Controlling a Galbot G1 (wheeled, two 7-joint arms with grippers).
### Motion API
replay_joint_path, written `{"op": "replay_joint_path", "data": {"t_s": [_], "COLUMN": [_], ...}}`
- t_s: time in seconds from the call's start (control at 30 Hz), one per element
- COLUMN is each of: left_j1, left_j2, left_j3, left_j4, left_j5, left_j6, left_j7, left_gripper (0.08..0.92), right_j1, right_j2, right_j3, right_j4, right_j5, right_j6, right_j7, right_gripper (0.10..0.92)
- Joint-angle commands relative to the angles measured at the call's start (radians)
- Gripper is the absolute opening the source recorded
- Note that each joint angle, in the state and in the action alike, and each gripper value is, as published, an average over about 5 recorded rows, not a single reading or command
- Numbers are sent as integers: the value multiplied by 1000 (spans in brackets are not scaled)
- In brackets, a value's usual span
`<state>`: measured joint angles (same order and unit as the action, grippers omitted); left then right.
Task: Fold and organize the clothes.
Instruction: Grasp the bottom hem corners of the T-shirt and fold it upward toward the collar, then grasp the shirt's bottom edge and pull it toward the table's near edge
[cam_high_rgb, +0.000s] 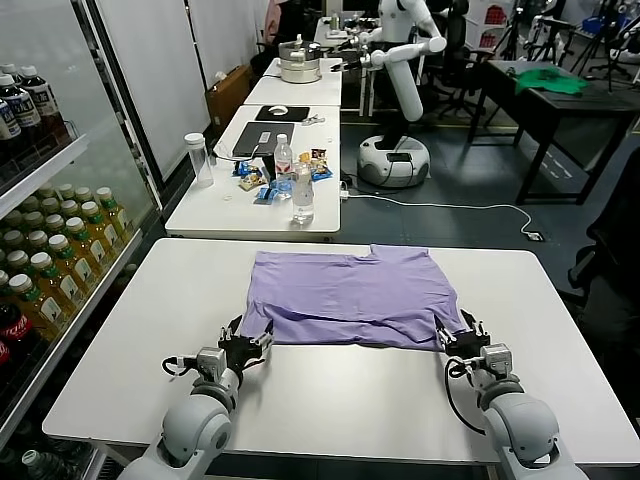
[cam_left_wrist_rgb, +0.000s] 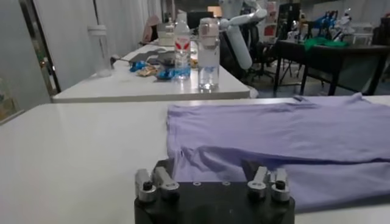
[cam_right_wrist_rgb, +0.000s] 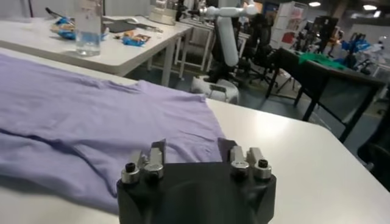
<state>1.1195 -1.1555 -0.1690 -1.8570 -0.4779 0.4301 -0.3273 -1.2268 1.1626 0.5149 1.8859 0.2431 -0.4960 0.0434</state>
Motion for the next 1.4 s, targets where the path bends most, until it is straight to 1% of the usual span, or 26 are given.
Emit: {"op": "replay_joint_path", "data": {"t_s": [0.03, 0.1, 0.2, 0.27, 0.5, 0.67, 0.83, 0.93, 1.03, 1.1, 1.23, 1.4], "left_j1": [19, 10, -4, -10, -8, -10, -10, -6, 5, 15, 55, 155], "left_j2": [-21, -29, -38, -41, -44, -43, -37, -29, -17, -5, 28, 86], "left_j3": [0, 5, 8, 10, 11, 8, 6, 4, 2, -1, -14, -42], "left_j4": [7, 24, 47, 60, 75, 78, 73, 63, 45, 27, -48, -172], "left_j5": [4, 4, 1, -3, -36, -51, -51, -51, -51, -49, -46, -44], "left_j6": [2, 7, 12, 16, 41, 43, 41, 41, 41, 42, 47, 49], "left_j7": [-7, -11, -17, -20, -22, -20, -18, -18, -16, -16, -17, -17], "left_gripper": [812, 796, 727, 667, 468, 320, 174, 110, 94, 94, 94, 94], "right_j1": [-12, -7, -5, -7, -18, -29, -55, -76, -110, -145, -240, -372], "right_j2": [2, 5, 8, 9, 7, 3, -4, -9, -13, -16, -16, 13], "right_j3": [14, 2, -14, -21, -30, -30, -18, -7, 8, 21, 58, 113], "right_j4": [-45, -54, -60, -63, -59, -46, -21, 0, 40, 84, 194, 308], "right_j5": [23, 31, 42, 46, 62, 67, 77, 83, 88, 90, 88, 76], "right_j6": [-53, -57, -59, -58, -52, -51, -50, -51, -55, -57, -62, -64], "right_j7": [21, 23, 22, 20, 12, 5, 2, 1, 3, 4, 7, 8], "right_gripper": [814, 820, 811, 779, 587, 458, 311, 224, 148, 121, 114, 114]}}
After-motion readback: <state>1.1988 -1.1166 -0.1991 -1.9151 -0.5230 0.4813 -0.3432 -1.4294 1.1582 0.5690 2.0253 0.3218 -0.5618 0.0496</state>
